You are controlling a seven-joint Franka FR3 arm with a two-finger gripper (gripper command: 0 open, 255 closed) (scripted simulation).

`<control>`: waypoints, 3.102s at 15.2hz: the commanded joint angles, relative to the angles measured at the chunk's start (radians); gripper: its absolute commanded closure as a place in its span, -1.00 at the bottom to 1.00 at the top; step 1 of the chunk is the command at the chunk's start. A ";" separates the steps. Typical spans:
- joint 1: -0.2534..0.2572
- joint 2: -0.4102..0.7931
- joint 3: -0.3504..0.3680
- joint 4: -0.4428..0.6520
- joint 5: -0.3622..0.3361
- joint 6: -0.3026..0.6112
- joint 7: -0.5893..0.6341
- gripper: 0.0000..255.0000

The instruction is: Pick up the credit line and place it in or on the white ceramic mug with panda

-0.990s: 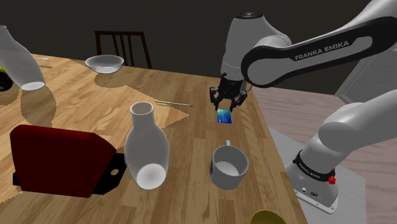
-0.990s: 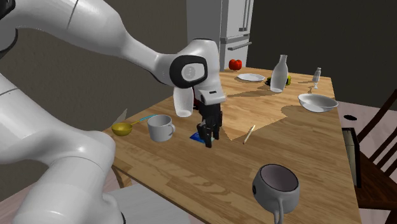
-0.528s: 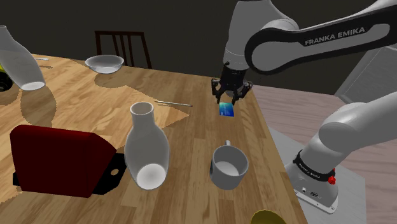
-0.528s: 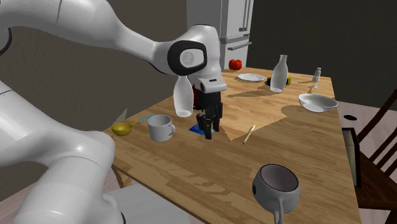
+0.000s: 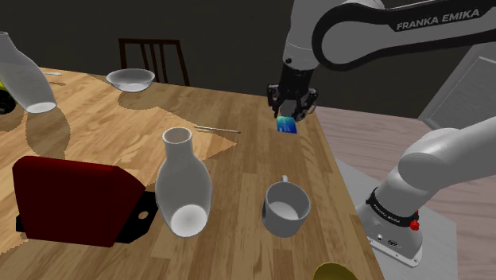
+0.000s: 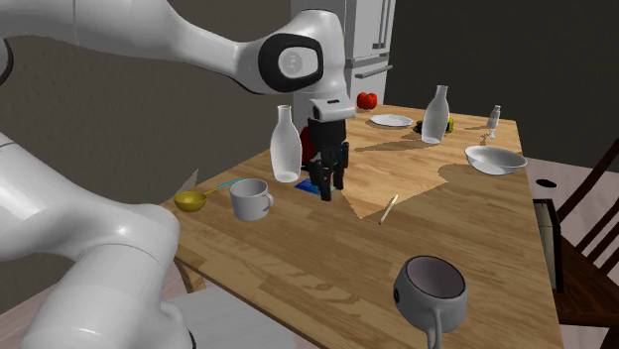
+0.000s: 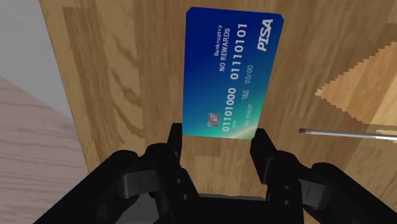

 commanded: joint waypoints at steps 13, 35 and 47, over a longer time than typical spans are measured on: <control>-0.092 0.049 -0.157 0.073 -0.095 -0.027 -0.182 1.00; -0.257 0.339 -0.357 0.208 -0.235 0.136 -0.450 1.00; -0.259 0.377 -0.352 0.126 -0.248 0.255 -0.432 1.00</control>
